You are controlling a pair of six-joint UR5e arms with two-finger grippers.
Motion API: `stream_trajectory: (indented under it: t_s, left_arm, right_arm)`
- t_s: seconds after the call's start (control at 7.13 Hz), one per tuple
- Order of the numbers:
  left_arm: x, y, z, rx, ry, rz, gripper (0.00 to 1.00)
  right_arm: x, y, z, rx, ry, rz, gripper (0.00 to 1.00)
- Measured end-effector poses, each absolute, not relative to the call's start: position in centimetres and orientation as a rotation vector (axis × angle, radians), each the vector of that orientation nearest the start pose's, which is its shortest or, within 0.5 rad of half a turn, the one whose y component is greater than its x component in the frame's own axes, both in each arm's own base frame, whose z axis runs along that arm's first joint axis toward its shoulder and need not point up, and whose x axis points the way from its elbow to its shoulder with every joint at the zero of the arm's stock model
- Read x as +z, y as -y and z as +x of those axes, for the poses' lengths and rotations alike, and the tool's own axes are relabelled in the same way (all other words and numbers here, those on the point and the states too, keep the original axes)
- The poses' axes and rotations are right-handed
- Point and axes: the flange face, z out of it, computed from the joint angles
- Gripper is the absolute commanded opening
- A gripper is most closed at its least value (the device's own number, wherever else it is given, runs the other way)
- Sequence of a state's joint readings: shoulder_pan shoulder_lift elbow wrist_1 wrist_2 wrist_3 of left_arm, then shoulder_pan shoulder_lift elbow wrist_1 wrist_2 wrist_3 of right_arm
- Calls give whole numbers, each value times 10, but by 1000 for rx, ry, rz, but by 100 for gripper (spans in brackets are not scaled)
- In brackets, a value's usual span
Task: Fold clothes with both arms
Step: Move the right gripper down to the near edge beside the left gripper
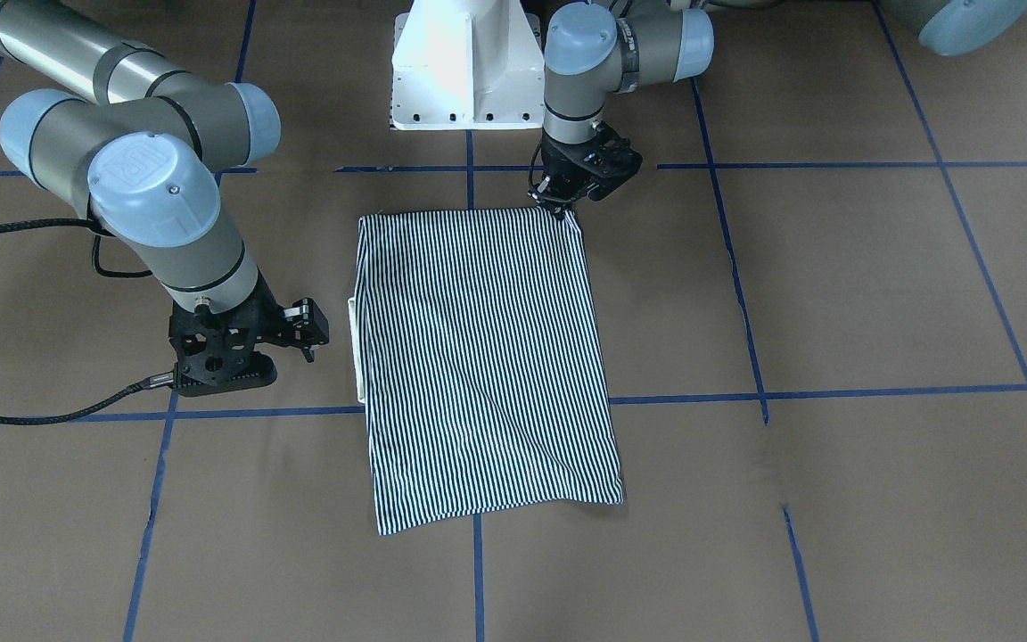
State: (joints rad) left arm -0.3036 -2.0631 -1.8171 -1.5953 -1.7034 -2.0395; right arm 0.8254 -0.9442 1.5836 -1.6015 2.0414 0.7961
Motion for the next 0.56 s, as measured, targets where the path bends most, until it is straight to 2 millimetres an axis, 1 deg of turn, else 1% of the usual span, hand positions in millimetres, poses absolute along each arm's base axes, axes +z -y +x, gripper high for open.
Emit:
stream_trajectory:
  t_s: [0.42, 0.56]
  left_arm:
    - [268, 315, 552, -690, -788, -182, 0]
    - [265, 315, 547, -683, -798, -180, 0]
  right_arm:
    - [288, 570, -409, -80, 746, 105, 100]
    - [283, 563, -414, -47, 758, 92, 100]
